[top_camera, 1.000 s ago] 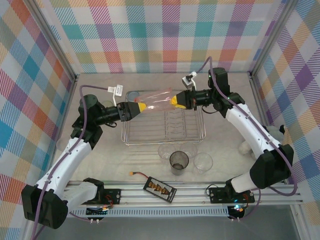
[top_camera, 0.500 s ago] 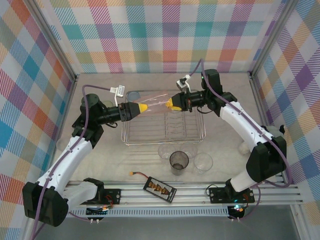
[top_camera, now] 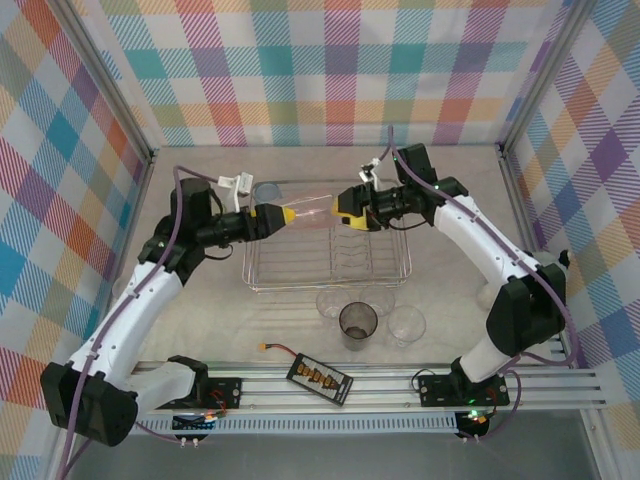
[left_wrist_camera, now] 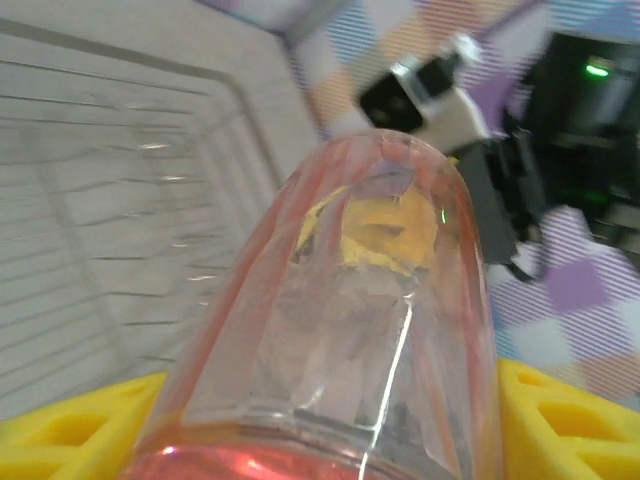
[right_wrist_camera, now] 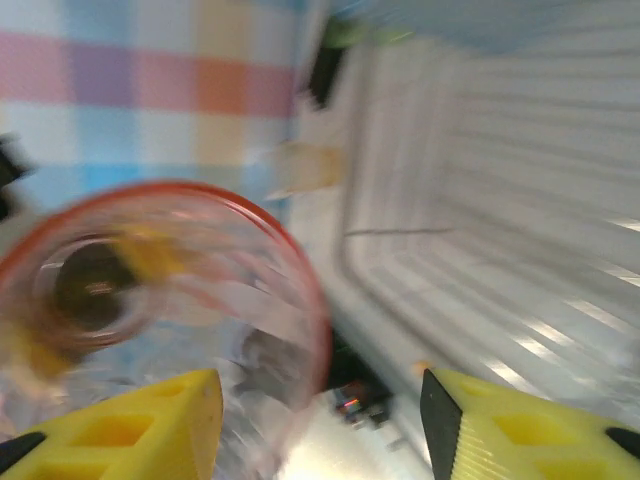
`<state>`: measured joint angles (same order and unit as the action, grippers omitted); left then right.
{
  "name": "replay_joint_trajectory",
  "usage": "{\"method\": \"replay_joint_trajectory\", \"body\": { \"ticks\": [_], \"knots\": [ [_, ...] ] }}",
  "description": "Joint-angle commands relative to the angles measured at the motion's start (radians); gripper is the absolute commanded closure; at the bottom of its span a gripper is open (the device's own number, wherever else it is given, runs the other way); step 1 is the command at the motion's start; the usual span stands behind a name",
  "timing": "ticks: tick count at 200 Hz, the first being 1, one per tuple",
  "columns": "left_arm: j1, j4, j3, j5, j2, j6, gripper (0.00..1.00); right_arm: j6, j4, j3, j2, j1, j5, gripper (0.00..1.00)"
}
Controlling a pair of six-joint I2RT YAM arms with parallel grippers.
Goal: Load the cups into the dish rack
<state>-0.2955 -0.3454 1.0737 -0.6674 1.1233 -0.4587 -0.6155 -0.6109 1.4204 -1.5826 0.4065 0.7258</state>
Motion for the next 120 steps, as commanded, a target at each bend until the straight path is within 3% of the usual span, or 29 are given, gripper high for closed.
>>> {"method": "replay_joint_trajectory", "body": {
  "ticks": [1,45,120],
  "knots": [
    [-0.004,-0.426,0.148,0.305,0.070,0.189,1.00,0.130,-0.259,-0.011,0.029,-0.015,-0.400,0.42],
    [-0.023,-0.655,0.316,0.443,0.232,0.195,1.00,0.118,-0.218,-0.143,0.148,-0.021,-0.549,0.42],
    [-0.103,-0.804,0.506,0.649,0.452,0.220,1.00,0.161,-0.228,-0.166,0.202,-0.023,-0.571,0.42]
  ]
}}
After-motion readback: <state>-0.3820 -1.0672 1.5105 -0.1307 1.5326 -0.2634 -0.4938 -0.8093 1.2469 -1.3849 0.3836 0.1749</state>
